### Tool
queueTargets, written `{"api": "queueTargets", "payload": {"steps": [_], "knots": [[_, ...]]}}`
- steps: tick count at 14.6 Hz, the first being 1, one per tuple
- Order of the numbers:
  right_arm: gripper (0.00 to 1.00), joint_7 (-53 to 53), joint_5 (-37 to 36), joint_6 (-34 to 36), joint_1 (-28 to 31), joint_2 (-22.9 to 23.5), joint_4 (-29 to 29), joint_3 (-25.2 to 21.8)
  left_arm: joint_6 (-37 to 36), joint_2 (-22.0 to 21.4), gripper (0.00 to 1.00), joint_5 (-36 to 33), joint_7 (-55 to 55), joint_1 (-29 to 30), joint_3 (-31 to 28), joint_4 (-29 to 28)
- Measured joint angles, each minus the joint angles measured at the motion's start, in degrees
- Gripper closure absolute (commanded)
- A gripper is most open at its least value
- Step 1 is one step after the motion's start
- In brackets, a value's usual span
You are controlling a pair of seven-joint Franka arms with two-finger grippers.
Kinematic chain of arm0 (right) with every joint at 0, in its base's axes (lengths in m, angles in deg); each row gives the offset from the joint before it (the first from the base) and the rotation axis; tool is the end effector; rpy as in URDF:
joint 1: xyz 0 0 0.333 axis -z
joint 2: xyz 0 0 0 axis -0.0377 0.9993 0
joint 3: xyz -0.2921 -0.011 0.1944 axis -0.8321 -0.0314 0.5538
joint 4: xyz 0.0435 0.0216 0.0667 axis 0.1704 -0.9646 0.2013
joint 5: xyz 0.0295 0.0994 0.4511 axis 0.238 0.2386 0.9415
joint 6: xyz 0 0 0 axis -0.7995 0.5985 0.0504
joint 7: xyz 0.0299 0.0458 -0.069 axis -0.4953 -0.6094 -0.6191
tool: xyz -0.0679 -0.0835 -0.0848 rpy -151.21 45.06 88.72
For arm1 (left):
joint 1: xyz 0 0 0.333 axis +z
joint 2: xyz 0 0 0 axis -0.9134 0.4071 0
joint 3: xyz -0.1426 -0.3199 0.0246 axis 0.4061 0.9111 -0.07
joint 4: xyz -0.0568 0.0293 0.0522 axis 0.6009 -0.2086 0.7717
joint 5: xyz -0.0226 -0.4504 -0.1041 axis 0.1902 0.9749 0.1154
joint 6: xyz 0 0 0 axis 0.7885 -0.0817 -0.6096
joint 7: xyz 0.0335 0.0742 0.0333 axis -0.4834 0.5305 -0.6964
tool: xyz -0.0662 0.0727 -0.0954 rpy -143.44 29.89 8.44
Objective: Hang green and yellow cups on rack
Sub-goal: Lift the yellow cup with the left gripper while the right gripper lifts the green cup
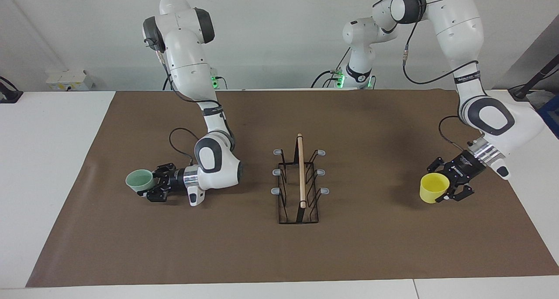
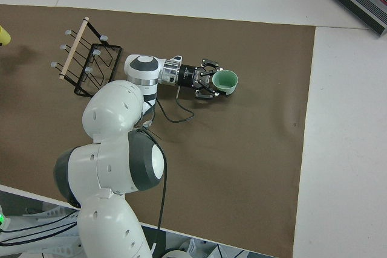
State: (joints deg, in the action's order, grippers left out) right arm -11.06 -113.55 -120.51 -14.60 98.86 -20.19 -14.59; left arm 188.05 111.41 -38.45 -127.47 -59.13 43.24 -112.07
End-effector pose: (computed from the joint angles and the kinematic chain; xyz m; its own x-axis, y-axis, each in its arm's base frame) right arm 0.7140 0.0730 0.1827 0.1820 0.2329 -0.9553 0.9833 -0.0501 0.1751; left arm 0.7487 0.1177 0.3359 0.0736 0.7999 -0.5956 0.9606 0.1036 0.2579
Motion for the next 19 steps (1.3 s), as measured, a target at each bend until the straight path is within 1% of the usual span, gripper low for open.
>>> {"api": "queueTargets", "payload": {"steps": [2, 4, 6, 8, 10, 12, 15, 19], "knots": [[1.00, 0.01, 5.37, -2.29, 0.63, -2.97, 1.17, 0.03, 0.00, -2.95, 1.00, -6.41, 0.00, -0.92, 0.01, 0.18], [1.00, 0.01, 10.86, -3.45, 1.06, -6.12, 2.01, 0.09, -0.01, -6.23, 1.00, -14.33, -2.08, -3.30, 0.01, 0.31], [1.00, 0.01, 16.87, -3.99, 1.11, -8.01, 3.20, 0.31, -0.12, -9.65, 1.00, -23.57, -5.25, -6.64, 0.11, 0.35], [1.00, 0.49, 22.35, -4.59, 1.04, -8.79, 4.41, 0.62, -0.90, -12.51, 1.00, -31.31, -6.58, -11.05, 0.19, 0.31], [1.00, 2.67, 27.03, -8.48, 1.05, -9.71, 5.02, 0.67, -2.20, -14.64, 1.00, -36.07, -7.20, -15.43, 0.24, 0.17], [1.00, 3.25, 33.05, -11.80, 1.74, -11.53, 5.26, 0.60, -2.44, -16.82, 1.00, -39.08, -7.31, -18.43, 0.23, -0.66], [1.00, 1.99, 43.16, -13.97, 5.19, -15.73, 5.45, 0.56, -2.42, -20.89, 1.00, -46.70, -7.22, -23.44, 0.27, -3.41], [1.00, -1.47, 58.14, -16.89, 9.55, -20.90, 5.39, 0.56, -0.95, -24.70, 1.00, -55.07, -7.76, -31.91, 0.42, -7.36]]}}
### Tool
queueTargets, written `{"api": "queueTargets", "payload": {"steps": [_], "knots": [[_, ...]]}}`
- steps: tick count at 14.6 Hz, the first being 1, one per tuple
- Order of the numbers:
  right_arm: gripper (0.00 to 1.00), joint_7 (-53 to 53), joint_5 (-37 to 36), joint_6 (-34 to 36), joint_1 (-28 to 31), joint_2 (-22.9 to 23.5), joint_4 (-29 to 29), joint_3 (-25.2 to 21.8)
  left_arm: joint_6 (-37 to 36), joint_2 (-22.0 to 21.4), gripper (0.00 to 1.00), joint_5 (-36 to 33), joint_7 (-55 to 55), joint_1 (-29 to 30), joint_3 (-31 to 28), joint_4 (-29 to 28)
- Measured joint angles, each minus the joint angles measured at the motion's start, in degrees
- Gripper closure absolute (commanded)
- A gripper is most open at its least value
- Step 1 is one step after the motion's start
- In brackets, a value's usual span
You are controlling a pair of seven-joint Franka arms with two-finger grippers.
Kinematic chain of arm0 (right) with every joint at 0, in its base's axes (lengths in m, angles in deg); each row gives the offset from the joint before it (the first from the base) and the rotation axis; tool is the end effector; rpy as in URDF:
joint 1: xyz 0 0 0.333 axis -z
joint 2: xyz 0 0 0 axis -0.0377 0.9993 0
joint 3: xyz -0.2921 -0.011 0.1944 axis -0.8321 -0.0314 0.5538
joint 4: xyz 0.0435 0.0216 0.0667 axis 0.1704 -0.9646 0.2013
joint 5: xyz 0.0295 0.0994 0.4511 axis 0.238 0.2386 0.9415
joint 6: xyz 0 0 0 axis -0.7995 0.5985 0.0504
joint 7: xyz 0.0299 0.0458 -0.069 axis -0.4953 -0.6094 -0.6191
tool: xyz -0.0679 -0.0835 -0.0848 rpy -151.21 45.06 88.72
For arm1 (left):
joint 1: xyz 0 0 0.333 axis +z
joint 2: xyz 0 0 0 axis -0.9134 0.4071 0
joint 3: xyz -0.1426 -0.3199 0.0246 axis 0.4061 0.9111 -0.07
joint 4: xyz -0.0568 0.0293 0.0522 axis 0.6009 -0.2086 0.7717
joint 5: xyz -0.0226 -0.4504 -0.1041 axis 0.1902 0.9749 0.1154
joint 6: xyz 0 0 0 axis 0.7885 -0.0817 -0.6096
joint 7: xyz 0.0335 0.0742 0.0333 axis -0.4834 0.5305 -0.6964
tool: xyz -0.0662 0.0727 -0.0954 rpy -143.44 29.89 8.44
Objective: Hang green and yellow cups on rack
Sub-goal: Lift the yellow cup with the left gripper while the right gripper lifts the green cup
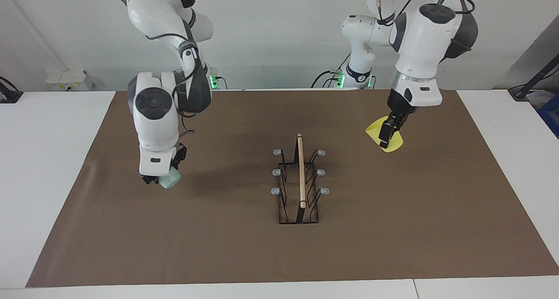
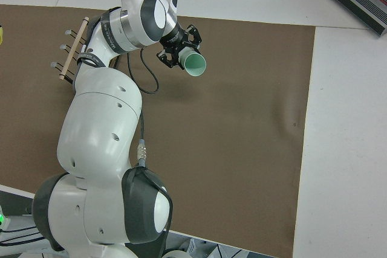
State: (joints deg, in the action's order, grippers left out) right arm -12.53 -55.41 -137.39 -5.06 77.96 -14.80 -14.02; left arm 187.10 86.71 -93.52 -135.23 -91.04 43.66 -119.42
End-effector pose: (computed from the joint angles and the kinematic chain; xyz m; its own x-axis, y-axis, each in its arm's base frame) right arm 0.7429 0.0746 0.4275 0.7104 0.6902 -0.1380 0.7035 -0.7025 0.1079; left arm 0.6365 -0.2009 0.5464 0.7450 0.6391 0.1913 0.6176 -0.7691 0.1643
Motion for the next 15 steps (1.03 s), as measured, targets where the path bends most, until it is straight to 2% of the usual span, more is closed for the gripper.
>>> {"api": "queueTargets", "payload": {"steps": [4, 7, 9, 11, 13, 15], "knots": [[1.00, -0.16, 16.16, -8.07, 1.26, -2.13, -1.34, 0.00, 12.53, -2.80, 1.00, -12.27, -8.91, -6.22, 0.12, -8.17], [1.00, -0.16, 27.95, -13.40, 1.64, -2.70, -2.66, 0.00, 21.76, -4.38, 1.00, -20.41, -13.09, -7.98, 0.30, -14.39], [1.00, -0.30, 35.22, -17.17, 1.53, -3.71, -4.55, 0.14, 24.25, -5.08, 1.00, -27.83, -17.06, -8.69, 0.28, -16.41], [1.00, -3.28, 43.90, -21.11, 1.41, -5.54, -7.96, 0.24, 26.03, -5.32, 1.00, -40.07, -26.85, -9.78, 0.34, -18.16], [1.00, -9.23, 54.71, -24.41, 1.41, -7.93, -12.13, 0.24, 26.10, -5.27, 1.00, -51.70, -38.77, -11.68, 0.44, -20.03], [1.00, -17.54, 66.66, -26.46, 1.44, -10.51, -16.37, 0.23, 24.83, -5.16, 1.00, -58.65, -45.85, -14.00, 0.49, -21.39]]}}
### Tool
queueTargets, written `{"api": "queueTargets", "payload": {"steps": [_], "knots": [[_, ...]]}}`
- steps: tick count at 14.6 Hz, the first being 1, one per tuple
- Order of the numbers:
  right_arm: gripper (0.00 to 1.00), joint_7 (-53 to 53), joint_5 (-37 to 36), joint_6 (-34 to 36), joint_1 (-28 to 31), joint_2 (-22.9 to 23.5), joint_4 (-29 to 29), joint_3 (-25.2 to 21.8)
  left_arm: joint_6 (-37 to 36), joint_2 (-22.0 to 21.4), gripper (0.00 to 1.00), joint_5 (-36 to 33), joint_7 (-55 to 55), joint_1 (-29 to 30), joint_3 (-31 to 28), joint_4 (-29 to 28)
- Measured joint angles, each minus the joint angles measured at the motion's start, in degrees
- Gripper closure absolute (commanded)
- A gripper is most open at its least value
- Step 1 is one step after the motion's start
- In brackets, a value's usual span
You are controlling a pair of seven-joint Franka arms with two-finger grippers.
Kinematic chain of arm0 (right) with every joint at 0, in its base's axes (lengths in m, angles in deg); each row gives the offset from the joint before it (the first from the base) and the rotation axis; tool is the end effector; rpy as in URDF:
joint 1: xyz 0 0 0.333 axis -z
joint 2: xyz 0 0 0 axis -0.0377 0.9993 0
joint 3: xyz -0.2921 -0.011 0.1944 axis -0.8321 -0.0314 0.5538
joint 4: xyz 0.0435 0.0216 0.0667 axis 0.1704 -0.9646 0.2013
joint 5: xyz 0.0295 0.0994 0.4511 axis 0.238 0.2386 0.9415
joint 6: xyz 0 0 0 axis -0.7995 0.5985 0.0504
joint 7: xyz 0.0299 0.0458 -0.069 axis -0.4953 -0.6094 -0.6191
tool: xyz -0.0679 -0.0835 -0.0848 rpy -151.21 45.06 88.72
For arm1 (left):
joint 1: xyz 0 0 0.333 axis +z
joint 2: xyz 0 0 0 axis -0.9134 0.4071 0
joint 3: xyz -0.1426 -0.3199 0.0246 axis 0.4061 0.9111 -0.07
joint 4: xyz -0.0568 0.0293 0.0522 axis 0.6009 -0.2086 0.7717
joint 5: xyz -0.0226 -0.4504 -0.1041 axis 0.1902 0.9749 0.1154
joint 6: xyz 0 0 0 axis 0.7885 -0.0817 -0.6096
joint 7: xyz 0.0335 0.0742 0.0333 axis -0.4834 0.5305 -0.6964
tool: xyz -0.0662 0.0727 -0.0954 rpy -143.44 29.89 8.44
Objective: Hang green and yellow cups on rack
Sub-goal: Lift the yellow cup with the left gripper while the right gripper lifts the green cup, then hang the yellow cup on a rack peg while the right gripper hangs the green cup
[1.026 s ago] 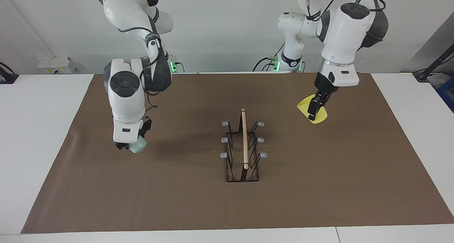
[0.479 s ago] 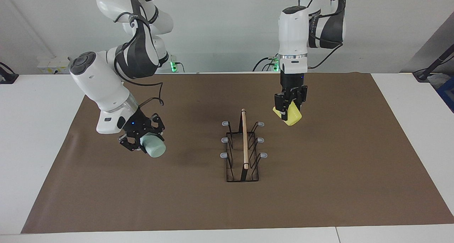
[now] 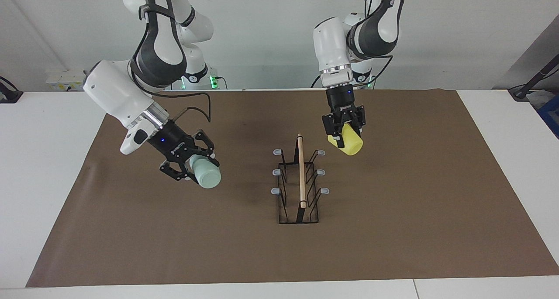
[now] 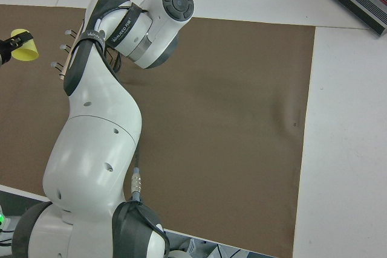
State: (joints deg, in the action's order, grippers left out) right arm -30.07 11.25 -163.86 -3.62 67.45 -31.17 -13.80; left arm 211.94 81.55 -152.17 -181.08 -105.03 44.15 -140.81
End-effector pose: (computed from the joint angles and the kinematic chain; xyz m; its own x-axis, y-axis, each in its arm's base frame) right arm 0.7243 0.1125 0.4677 0.7632 0.1736 0.6224 0.5267 -0.7251 -0.4436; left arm 0.5383 -0.3268 0.4499 0.5385 0.3977 0.7429 0.3728 -0.9031 0.2133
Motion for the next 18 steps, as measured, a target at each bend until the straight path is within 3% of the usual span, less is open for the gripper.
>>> {"api": "queueTargets", "payload": {"steps": [3, 10, 15, 18], "knots": [[1.00, -10.08, 15.91, -0.21, 0.00, -2.94, -4.54, -0.01, -3.82, 1.58, 1.00, -9.17, -8.39, -2.48, 0.00, -0.47], [1.00, -35.13, 42.62, -0.39, -5.84, -6.30, -12.15, 0.15, -15.54, 7.61, 1.00, -17.84, -21.58, -8.03, -0.04, 0.95], [1.00, -50.28, 58.15, -0.47, -9.93, -6.29, -16.79, 0.22, -19.08, 9.54, 1.00, -18.20, -23.95, -9.28, -0.18, 3.23], [1.00, -55.00, 63.61, -0.47, -12.28, -5.54, -18.63, 0.26, -19.43, 10.82, 1.00, -18.20, -24.37, -9.27, -0.47, 4.94]]}}
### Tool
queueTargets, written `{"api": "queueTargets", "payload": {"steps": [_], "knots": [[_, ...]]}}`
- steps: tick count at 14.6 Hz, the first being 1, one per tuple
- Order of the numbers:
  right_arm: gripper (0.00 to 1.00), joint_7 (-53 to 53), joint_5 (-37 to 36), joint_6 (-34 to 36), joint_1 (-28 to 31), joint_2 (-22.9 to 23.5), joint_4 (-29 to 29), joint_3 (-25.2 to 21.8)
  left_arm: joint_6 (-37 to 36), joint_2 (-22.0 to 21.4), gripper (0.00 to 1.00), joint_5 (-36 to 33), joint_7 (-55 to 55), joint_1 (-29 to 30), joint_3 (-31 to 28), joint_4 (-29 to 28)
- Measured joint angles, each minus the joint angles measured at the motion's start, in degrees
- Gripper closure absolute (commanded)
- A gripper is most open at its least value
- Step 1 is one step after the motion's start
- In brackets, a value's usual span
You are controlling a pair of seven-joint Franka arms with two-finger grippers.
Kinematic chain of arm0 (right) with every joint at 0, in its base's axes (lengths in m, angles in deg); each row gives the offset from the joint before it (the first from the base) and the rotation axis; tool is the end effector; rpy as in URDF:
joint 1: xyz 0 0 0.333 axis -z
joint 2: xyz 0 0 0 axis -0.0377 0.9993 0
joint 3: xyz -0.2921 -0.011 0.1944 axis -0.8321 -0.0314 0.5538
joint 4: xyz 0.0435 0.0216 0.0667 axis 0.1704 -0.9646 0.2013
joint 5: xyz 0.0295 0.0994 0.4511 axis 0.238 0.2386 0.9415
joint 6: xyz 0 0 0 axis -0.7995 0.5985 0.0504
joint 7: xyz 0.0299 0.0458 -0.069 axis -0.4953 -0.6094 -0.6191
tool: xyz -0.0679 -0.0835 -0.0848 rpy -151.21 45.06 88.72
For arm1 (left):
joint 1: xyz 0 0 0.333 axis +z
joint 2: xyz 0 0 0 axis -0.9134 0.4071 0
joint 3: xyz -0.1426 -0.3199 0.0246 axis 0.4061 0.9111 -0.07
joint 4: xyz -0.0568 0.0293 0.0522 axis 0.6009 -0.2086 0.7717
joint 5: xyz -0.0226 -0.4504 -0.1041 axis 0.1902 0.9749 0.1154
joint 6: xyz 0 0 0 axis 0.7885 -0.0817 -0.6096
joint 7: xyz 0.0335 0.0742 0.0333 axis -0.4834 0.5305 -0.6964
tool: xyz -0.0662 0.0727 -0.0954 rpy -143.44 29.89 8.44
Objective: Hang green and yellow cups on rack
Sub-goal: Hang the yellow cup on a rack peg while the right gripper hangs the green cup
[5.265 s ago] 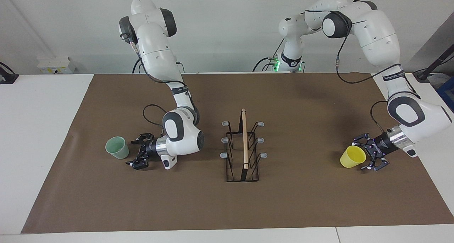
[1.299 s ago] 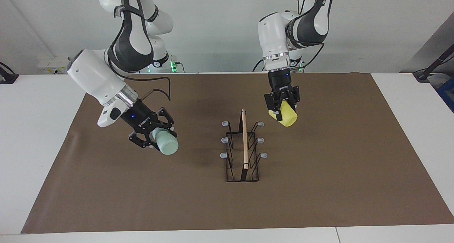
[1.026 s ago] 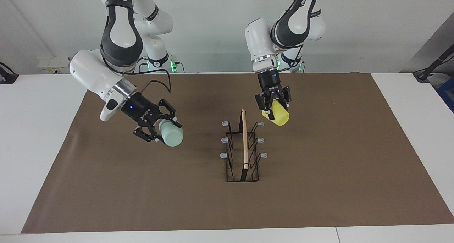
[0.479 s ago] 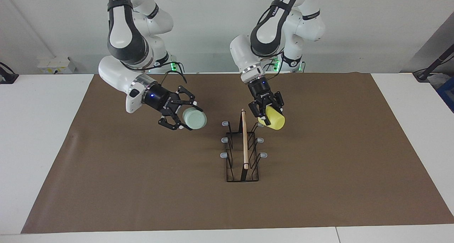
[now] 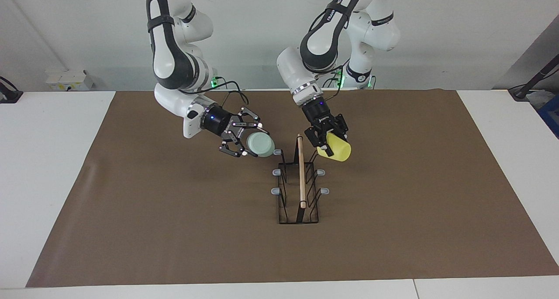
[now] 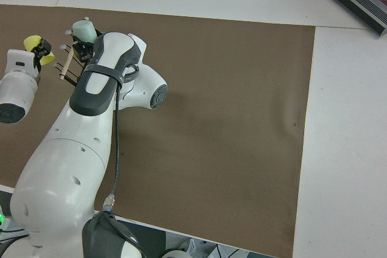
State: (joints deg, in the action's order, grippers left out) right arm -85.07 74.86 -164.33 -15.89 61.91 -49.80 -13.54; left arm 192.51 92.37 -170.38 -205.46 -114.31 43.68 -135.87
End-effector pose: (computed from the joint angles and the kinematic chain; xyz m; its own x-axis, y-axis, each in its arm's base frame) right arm 0.6220 0.2470 0.3896 0.4610 -0.1736 0.8703 0.7211 -0.4984 -0.4813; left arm 0.5349 -0.3829 0.3829 0.2733 0.3480 0.8968 0.4856 -0.8546 0.1836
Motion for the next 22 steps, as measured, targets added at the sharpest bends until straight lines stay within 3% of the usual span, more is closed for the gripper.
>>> {"api": "queueTargets", "payload": {"steps": [4, 10, 15, 16, 17, 18, 21, 22], "knots": [[1.00, -4.08, 5.66, 0.84, -2.09, 1.47, -0.79, 0.05, -0.13, 1.17, 1.00, 0.00, -0.20, 0.02, -0.15, 1.48], [1.00, -8.37, 8.53, 4.90, -2.24, 2.32, -3.60, 0.04, -1.49, 5.59, 1.00, -0.03, -4.30, -0.09, 0.00, 1.47], [1.00, -14.13, 10.65, 9.99, -2.24, 6.89, -4.35, 0.02, -3.17, 5.90, 0.99, -0.03, -5.27, -1.52, 0.25, 1.02], [1.00, -14.76, 10.78, 10.64, -2.24, 7.49, -4.40, 0.01, -3.36, 5.89, 0.78, -0.02, -5.37, -1.89, 0.27, 1.02], [1.00, -15.42, 10.83, 10.94, -2.24, 8.02, -4.47, 0.01, -3.50, 5.89, 0.47, 0.03, -5.54, -2.42, 0.28, 1.02], [1.00, -16.35, 10.90, 11.07, -2.24, 8.56, -4.54, 0.01, -3.79, 5.89, 0.28, 0.17, -5.79, -3.02, 0.35, 1.02], [1.00, -17.90, 11.04, 11.76, -2.24, 10.17, -4.68, 0.01, -4.37, 5.78, 0.20, 1.17, -6.33, -4.19, 0.50, 1.02], [1.00, -18.05, 11.04, 11.76, -2.24, 10.44, -4.81, 0.01, -4.37, 5.64, 0.05, 1.40, -6.40, -4.29, 0.51, 1.03]]}}
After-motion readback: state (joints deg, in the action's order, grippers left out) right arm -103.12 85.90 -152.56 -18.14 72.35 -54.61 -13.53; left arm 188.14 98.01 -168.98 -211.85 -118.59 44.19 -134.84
